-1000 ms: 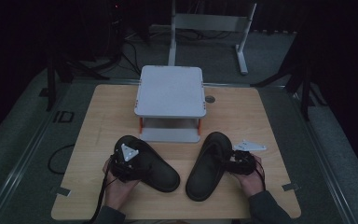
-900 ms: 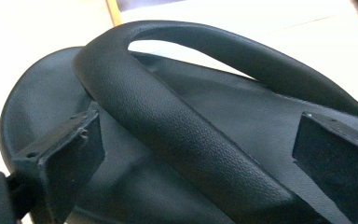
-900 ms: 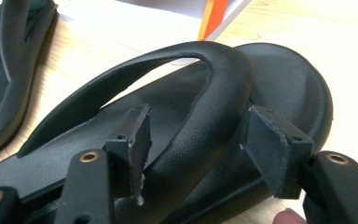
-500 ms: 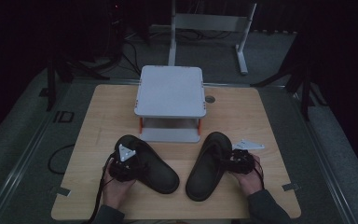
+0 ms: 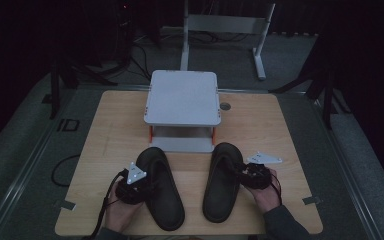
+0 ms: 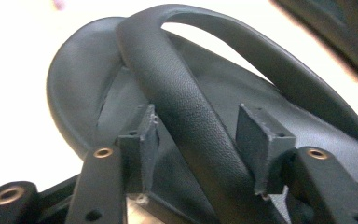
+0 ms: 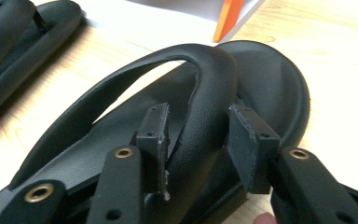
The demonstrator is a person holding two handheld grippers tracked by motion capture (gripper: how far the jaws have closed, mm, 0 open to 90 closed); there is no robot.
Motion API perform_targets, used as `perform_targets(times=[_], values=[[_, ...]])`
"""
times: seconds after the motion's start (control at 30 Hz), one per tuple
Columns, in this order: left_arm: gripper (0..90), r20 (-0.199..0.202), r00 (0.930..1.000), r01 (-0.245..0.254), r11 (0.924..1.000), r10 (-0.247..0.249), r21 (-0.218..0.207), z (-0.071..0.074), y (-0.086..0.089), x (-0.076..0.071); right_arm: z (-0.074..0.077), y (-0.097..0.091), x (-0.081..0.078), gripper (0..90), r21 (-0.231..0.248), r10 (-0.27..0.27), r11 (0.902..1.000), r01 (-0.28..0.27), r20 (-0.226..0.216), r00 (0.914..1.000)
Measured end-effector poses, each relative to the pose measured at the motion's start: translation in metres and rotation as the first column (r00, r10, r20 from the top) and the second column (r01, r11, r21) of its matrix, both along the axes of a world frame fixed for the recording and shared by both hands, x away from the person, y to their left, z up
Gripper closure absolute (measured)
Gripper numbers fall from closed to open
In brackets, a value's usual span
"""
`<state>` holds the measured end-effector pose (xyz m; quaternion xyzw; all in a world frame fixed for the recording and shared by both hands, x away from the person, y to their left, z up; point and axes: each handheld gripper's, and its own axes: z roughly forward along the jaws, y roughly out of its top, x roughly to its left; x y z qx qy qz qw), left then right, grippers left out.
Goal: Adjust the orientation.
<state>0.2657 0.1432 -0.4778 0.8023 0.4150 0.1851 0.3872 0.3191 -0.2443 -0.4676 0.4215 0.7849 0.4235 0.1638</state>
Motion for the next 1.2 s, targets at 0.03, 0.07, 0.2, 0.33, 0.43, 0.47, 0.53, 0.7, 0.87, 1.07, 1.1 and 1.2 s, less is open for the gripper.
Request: perform_targets(times=[0.03, 0.07, 0.2, 0.33, 0.43, 0.47, 0.53, 0.7, 0.87, 1.07, 1.1, 1.2], values=[[51.8, 0.004, 0.9999, 0.013, 0.9999, -0.013, 0.005, 0.000, -0.002, 0.000, 0.000, 0.000, -0.003, 60.1, -0.003, -0.008, 1.0000, 0.008, -0.002, 1.0000], [52.9, 0.007, 0.9997, 0.025, 0.9996, -0.025, 0.012, 0.000, -0.004, -0.001, 0.000, 0.000, -0.004, 60.4, -0.001, -0.007, 1.0000, 0.007, -0.003, 1.0000], [55.8, 0.012, 0.9993, 0.035, 0.9991, -0.035, 0.025, 0.000, -0.012, 0.002, 0.001, 0.002, -0.010, 62.0, -0.001, -0.005, 1.0000, 0.005, -0.002, 1.0000], [58.2, 0.018, 0.9993, 0.032, 0.9989, -0.033, 0.032, 0.001, -0.015, 0.004, 0.003, 0.007, -0.017, 63.5, 0.007, -0.016, 0.9999, 0.016, 0.007, 0.9999], [61.0, 0.030, 0.9991, 0.027, 0.9991, -0.028, 0.033, 0.002, -0.016, 0.006, 0.005, 0.011, -0.022, 70.5, 0.007, -0.010, 0.9999, 0.010, 0.022, 0.9997], [65.1, 0.042, 0.9988, 0.024, 0.9993, -0.025, 0.029, 0.003, -0.015, 0.006, 0.006, 0.012, -0.024, 71.5, 0.010, -0.001, 0.9999, 0.001, 0.022, 0.9998], [68.6, 0.050, 0.9987, 0.011, 0.9995, -0.013, 0.030, 0.005, -0.015, 0.007, 0.005, 0.018, -0.025, 73.5, 0.008, 0.019, 0.9998, -0.019, 0.020, 0.9996], [72.0, 0.054, 0.9985, -0.010, 0.9998, 0.009, 0.015, 0.005, -0.014, 0.012, 0.012, 0.029, -0.022, 86.2, 0.059, 0.012, 0.9981, -0.014, 0.042, 0.9990], [69.9, 0.056, 0.9984, -0.007, 0.9998, 0.006, 0.018, 0.004, -0.015, 0.012, 0.016, 0.038, -0.015, 68.7, 0.075, 0.036, 0.9965, -0.038, 0.026, 0.9990], [64.7, 0.055, 0.9985, -0.004, 1.0000, 0.004, 0.008, 0.004, -0.013, 0.014, 0.008, 0.043, -0.008, 53.3, -0.032, 0.086, 0.9958, -0.086, 0.005, 0.9963], [64.5, 0.055, 0.9985, -0.005, 1.0000, 0.004, 0.008, 0.004, -0.014, 0.014, 0.006, 0.044, -0.005, 53.4, -0.039, 0.093, 0.9949, -0.093, -0.010, 0.9956], [62.7, 0.052, 0.9987, -0.004, 1.0000, 0.003, 0.008, 0.002, -0.014, 0.015, 0.000, 0.049, 0.004, 54.3, -0.067, 0.106, 0.9919, -0.108, -0.029, 0.9940]])
